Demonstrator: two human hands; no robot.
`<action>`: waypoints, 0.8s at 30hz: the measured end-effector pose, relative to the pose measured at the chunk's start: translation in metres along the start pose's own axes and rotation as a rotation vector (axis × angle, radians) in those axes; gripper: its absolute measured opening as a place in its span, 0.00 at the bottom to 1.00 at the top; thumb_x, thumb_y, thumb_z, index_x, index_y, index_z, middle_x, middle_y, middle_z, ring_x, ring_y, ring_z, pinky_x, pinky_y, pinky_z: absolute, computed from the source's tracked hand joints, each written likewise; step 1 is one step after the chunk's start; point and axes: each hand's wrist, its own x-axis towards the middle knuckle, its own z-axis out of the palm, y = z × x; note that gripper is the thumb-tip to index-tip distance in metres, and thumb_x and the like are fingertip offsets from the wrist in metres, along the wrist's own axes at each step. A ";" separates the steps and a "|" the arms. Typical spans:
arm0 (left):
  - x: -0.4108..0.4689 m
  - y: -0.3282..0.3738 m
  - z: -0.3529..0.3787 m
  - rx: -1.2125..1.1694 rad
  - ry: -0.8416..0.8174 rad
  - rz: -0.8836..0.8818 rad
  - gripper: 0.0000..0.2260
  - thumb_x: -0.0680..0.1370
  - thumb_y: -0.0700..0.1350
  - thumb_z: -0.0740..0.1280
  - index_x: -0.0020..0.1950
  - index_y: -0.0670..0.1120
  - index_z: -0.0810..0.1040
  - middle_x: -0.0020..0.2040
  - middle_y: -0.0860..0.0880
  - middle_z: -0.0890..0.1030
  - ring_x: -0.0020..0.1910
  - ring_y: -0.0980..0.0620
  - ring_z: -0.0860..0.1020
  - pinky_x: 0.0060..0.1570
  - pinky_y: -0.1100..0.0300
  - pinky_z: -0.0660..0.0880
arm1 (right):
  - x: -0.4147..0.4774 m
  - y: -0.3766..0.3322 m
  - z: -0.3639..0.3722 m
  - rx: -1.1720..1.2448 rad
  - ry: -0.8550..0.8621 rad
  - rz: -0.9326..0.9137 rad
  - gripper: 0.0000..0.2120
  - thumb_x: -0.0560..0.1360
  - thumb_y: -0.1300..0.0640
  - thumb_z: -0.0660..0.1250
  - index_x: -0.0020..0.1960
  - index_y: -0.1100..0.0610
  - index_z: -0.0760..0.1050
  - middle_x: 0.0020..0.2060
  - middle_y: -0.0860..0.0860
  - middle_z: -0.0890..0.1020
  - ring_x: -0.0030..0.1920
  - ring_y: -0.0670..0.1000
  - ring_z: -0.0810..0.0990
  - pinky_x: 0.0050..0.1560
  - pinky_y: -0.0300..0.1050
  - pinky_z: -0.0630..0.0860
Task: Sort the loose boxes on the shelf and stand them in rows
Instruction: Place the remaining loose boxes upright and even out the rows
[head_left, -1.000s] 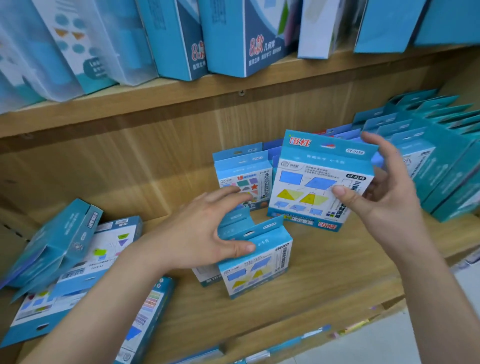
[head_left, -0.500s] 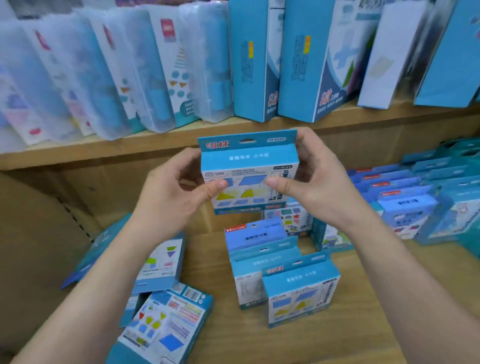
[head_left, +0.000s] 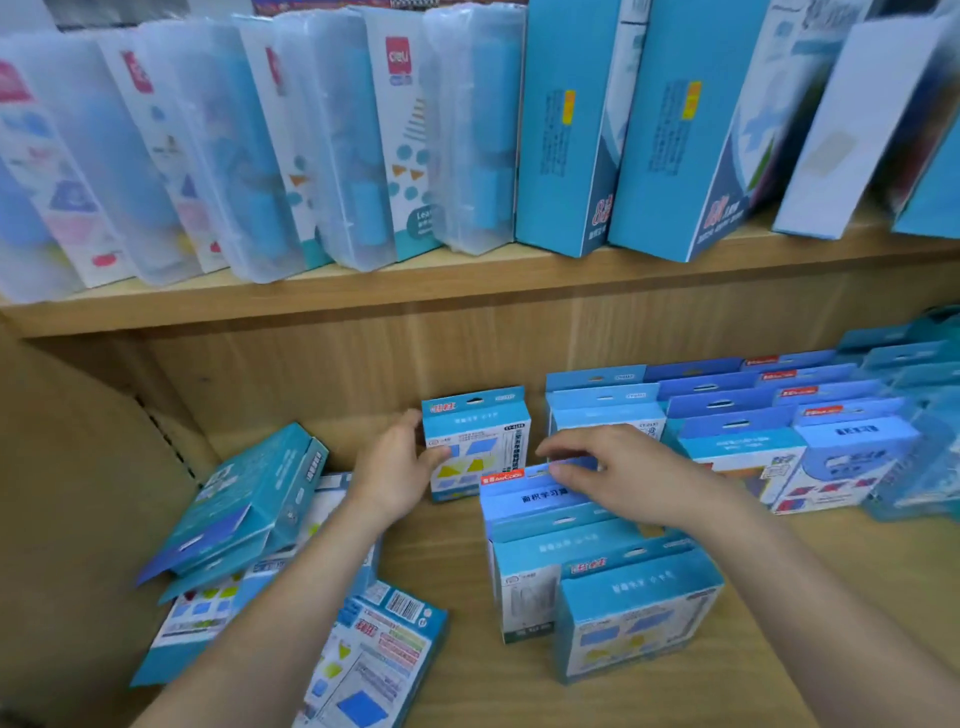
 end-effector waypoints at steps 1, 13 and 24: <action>0.002 0.001 0.006 0.031 0.022 -0.025 0.15 0.75 0.49 0.70 0.59 0.47 0.73 0.55 0.48 0.82 0.54 0.45 0.80 0.51 0.53 0.76 | 0.000 0.000 0.001 -0.013 0.021 -0.002 0.13 0.79 0.49 0.61 0.62 0.44 0.75 0.59 0.41 0.78 0.60 0.44 0.74 0.57 0.38 0.68; 0.007 0.020 0.027 0.041 0.166 0.027 0.17 0.73 0.47 0.72 0.47 0.50 0.62 0.42 0.50 0.79 0.38 0.48 0.77 0.31 0.58 0.65 | -0.002 0.002 0.008 -0.065 0.174 0.184 0.10 0.77 0.49 0.61 0.52 0.48 0.79 0.53 0.47 0.82 0.57 0.51 0.76 0.52 0.43 0.72; -0.047 0.054 -0.013 -0.627 -0.215 0.006 0.09 0.76 0.52 0.66 0.46 0.47 0.79 0.45 0.47 0.82 0.41 0.57 0.79 0.40 0.59 0.77 | -0.002 -0.004 0.004 -0.061 0.153 0.244 0.07 0.76 0.48 0.63 0.49 0.44 0.79 0.51 0.47 0.82 0.53 0.52 0.78 0.48 0.44 0.73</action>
